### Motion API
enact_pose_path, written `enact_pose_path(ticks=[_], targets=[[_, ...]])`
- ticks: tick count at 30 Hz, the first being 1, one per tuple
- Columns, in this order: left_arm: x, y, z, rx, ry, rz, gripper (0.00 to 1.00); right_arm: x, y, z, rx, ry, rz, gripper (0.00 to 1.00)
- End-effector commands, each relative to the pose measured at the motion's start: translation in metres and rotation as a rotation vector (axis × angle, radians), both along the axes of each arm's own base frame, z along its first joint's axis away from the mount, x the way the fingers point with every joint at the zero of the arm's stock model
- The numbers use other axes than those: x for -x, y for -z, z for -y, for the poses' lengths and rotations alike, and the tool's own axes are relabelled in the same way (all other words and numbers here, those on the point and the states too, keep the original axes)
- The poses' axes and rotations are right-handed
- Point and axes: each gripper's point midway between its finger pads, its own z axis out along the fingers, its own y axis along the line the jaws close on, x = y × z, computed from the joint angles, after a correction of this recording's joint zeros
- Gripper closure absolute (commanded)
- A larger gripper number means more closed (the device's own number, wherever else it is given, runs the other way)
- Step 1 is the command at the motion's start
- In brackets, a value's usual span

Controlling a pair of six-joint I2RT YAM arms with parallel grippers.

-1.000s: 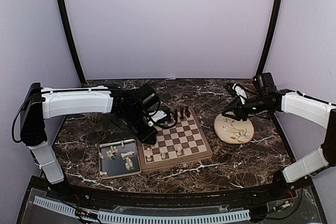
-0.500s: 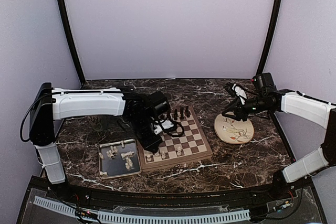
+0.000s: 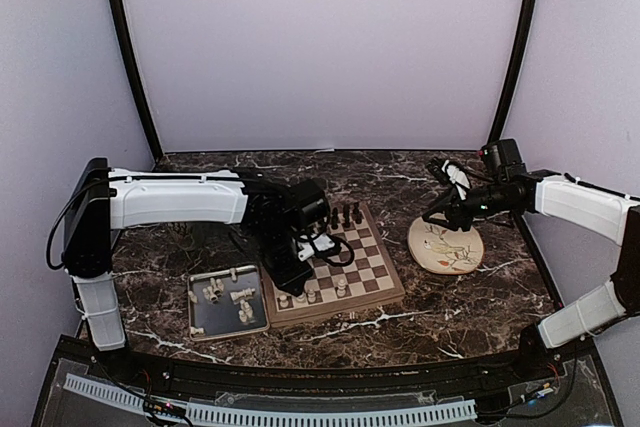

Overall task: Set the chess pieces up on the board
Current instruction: Place the knight at b1.

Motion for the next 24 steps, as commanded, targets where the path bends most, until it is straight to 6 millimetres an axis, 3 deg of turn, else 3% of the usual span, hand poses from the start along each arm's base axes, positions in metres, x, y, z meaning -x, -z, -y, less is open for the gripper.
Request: enact_pose_path(ticks=[1, 18, 24], targets=[[0.005, -0.003, -0.002, -0.017, 0.021, -0.010, 1.00, 0.000, 0.004, -0.001, 0.004, -0.008, -0.003, 0.63], [0.003, 0.009, -0.006, -0.059, 0.021, -0.007, 0.91, 0.000, 0.006, -0.001, 0.009, -0.006, -0.009, 0.63], [0.001, 0.005, -0.005, -0.052, 0.015, 0.009, 0.74, 0.000, 0.007, -0.001, 0.010, -0.006, -0.012, 0.63]])
